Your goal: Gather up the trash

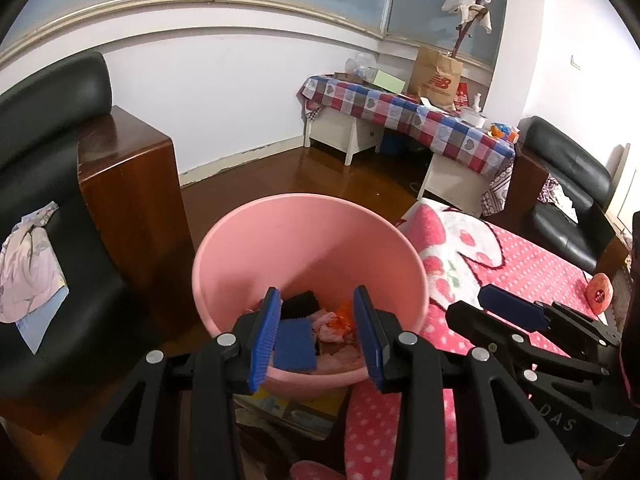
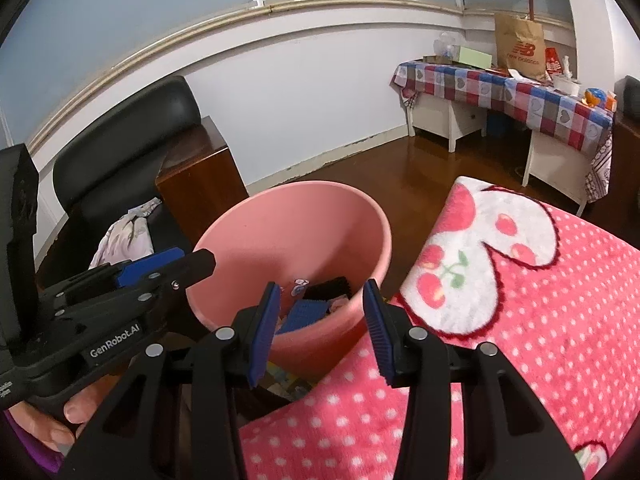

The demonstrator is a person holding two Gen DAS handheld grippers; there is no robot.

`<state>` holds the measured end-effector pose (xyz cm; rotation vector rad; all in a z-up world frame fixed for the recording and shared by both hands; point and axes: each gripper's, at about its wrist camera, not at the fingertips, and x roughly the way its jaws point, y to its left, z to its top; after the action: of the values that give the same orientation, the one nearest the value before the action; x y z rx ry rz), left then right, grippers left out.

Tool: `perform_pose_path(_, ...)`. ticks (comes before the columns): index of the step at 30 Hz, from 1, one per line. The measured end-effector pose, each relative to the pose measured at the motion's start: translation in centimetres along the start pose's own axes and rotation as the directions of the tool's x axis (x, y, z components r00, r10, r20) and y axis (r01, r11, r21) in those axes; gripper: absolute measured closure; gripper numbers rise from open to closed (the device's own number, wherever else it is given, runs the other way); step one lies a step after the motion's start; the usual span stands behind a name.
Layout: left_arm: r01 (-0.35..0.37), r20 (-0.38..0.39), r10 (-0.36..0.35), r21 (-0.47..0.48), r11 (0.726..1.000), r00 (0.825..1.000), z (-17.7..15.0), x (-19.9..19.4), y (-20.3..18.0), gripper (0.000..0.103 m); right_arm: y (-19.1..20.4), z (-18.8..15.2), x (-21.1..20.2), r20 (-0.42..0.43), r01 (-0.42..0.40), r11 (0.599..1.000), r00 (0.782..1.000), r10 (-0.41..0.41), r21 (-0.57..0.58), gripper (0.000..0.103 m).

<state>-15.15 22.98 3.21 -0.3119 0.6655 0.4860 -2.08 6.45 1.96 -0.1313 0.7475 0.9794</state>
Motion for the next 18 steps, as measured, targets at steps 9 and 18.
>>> perform_pose_path(9, 0.004, 0.003, -0.004, 0.028, 1.0, 1.0, -0.7, -1.0, -1.8, 0.067, -1.2, -1.6, -2.4, 0.042, 0.072, 0.997, 0.997, -0.072, 0.008, 0.059)
perform_pose_path(18, 0.009, 0.006, -0.009, 0.05, 0.999, 1.0, -1.2, -1.8, -3.4, 0.068, -2.5, -2.7, -3.6, 0.052, 0.078, 0.996, 0.995, -0.08, 0.041, 0.059)
